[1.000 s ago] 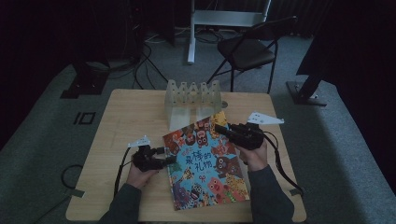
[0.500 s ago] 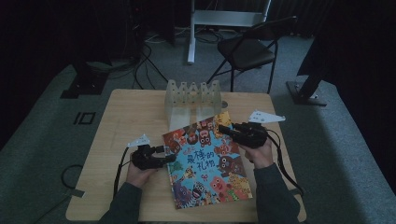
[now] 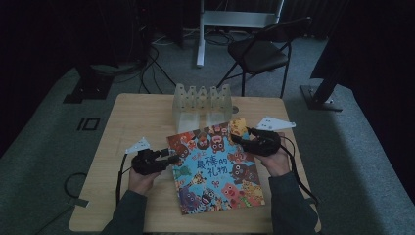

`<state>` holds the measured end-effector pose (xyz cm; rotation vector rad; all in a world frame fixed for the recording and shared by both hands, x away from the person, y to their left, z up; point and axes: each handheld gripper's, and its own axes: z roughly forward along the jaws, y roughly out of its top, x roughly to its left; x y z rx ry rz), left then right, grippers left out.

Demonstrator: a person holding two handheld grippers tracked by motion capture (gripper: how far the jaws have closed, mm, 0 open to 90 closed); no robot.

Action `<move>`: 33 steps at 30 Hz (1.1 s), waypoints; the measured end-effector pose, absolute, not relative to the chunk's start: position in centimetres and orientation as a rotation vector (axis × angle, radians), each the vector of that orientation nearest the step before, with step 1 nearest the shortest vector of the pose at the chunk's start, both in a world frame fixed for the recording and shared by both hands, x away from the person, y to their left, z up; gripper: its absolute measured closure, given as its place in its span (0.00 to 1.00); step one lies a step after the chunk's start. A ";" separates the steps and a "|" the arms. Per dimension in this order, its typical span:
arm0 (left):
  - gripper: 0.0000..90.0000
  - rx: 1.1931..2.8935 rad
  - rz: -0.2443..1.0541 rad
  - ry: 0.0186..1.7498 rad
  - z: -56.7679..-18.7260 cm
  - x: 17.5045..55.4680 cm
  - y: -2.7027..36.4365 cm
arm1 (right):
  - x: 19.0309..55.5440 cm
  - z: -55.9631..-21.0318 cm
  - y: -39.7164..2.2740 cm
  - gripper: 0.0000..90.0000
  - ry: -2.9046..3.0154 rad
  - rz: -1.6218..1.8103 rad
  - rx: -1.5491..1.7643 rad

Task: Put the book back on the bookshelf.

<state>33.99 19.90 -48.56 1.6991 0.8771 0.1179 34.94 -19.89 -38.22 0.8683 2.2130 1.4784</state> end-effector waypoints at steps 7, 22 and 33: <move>0.61 1.682 0.168 0.868 -47.1 33.7 20.4 | 34.9 -38.4 -19.9 0.54 2.169 1.458 0.890; 0.78 1.664 0.339 0.773 -42.3 31.8 20.2 | 34.4 -39.5 -19.8 0.41 2.052 1.320 0.901; 0.79 1.660 0.359 0.739 -42.0 31.4 20.0 | 34.0 -39.9 -19.0 0.26 1.994 1.287 0.911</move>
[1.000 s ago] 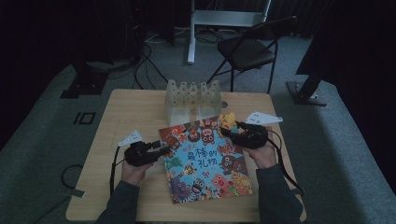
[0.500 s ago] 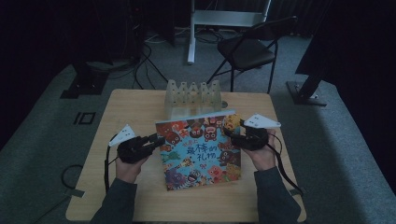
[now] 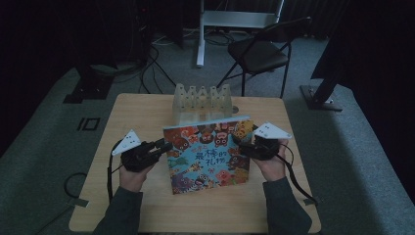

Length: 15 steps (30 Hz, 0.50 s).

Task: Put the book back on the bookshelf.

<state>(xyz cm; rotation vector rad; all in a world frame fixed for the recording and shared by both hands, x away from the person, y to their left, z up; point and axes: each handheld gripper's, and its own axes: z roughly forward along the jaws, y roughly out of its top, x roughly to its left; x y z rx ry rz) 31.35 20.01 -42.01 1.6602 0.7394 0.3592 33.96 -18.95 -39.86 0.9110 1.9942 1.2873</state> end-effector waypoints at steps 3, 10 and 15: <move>0.80 1.660 0.369 0.727 -41.8 31.2 19.9 | 33.9 -39.9 -18.7 0.23 1.985 1.266 0.913; 0.82 1.646 0.386 0.699 -41.4 30.9 19.7 | 33.9 -39.8 -18.6 0.20 1.945 1.259 0.917; 0.83 1.647 0.383 0.673 -41.3 30.7 19.7 | 33.9 -39.9 -18.6 0.18 1.924 1.279 0.930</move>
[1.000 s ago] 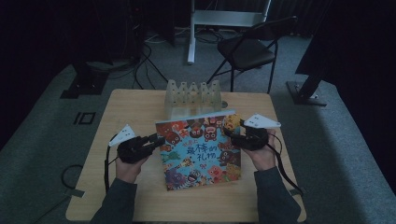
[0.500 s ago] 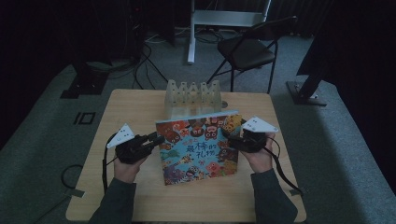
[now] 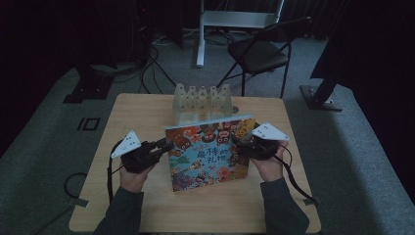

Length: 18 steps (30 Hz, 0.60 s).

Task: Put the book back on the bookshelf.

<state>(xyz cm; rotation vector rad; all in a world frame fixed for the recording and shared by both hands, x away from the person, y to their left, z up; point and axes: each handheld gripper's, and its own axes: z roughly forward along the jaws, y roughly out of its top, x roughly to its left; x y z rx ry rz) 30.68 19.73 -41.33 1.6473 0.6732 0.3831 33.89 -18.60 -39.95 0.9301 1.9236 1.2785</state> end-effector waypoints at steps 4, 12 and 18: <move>0.83 1.652 0.394 0.659 -41.3 30.5 19.8 | 33.9 -40.3 -18.4 0.18 1.897 1.255 0.958; 0.83 1.659 0.404 0.623 -41.3 30.3 19.8 | 33.9 -40.8 -18.3 0.17 1.882 1.278 0.975; 0.84 1.662 0.425 0.587 -41.2 30.1 19.6 | 34.1 -40.6 -19.1 0.16 1.878 1.339 0.992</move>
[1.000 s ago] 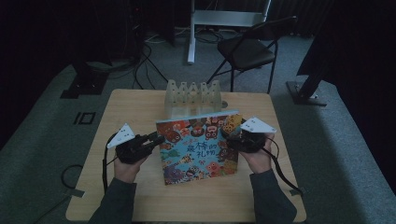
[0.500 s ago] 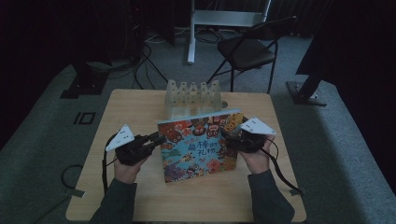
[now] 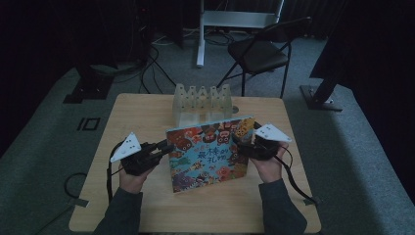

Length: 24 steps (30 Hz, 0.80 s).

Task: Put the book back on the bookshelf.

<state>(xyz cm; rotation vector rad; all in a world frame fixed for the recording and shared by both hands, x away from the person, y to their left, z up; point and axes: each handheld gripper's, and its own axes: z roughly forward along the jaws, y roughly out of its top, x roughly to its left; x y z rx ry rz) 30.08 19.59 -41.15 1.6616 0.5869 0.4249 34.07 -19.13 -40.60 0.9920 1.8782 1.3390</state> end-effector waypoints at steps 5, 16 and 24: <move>0.84 1.675 0.443 0.588 -41.3 30.1 19.7 | 33.9 -40.5 -19.4 0.16 1.894 1.366 0.964; 0.84 1.688 0.447 0.593 -41.8 29.9 20.3 | 33.4 -40.6 -22.3 0.29 1.882 1.423 0.969; 0.85 1.692 0.450 0.580 -41.8 29.7 20.3 | 32.7 -40.8 -23.8 0.40 1.848 1.449 0.958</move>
